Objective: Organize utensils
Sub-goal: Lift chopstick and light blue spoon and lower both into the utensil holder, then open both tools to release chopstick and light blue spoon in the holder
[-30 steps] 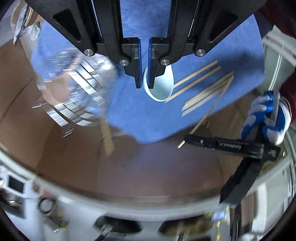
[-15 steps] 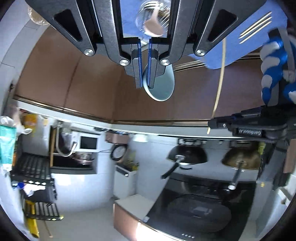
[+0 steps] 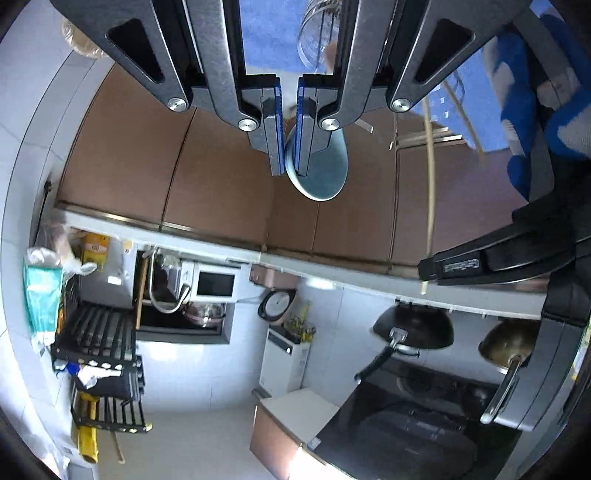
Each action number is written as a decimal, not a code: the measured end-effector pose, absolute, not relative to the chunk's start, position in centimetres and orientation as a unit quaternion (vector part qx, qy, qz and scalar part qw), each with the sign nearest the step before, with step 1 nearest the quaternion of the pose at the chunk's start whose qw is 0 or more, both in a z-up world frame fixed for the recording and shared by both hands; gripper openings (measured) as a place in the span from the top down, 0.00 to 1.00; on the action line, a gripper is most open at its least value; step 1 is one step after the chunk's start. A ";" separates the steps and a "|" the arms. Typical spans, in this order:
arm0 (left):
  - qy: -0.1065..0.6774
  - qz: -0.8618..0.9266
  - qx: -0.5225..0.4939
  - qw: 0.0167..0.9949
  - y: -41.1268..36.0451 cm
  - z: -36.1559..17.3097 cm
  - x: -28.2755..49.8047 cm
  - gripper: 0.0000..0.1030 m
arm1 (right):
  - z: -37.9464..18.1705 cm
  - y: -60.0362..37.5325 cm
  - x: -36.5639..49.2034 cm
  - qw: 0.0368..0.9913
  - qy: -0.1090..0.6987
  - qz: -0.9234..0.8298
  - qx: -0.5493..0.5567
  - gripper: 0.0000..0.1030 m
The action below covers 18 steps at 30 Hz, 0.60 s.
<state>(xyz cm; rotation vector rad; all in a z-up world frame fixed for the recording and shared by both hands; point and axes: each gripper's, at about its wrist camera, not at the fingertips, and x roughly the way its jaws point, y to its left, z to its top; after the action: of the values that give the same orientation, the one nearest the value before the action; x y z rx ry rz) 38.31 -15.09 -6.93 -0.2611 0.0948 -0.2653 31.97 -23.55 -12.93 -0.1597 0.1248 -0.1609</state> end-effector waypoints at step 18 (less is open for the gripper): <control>0.056 -0.141 -0.084 0.985 -8.5 -2.6 30.8 0.76 | -11.9 -24.1 26.2 0.993 0.072 -0.052 -0.080 0.67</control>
<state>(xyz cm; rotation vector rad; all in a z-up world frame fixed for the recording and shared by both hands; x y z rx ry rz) 30.77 -8.46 -2.59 -0.1682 0.1131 -0.2831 26.19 -24.14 -11.94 -0.1610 0.1450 -0.1042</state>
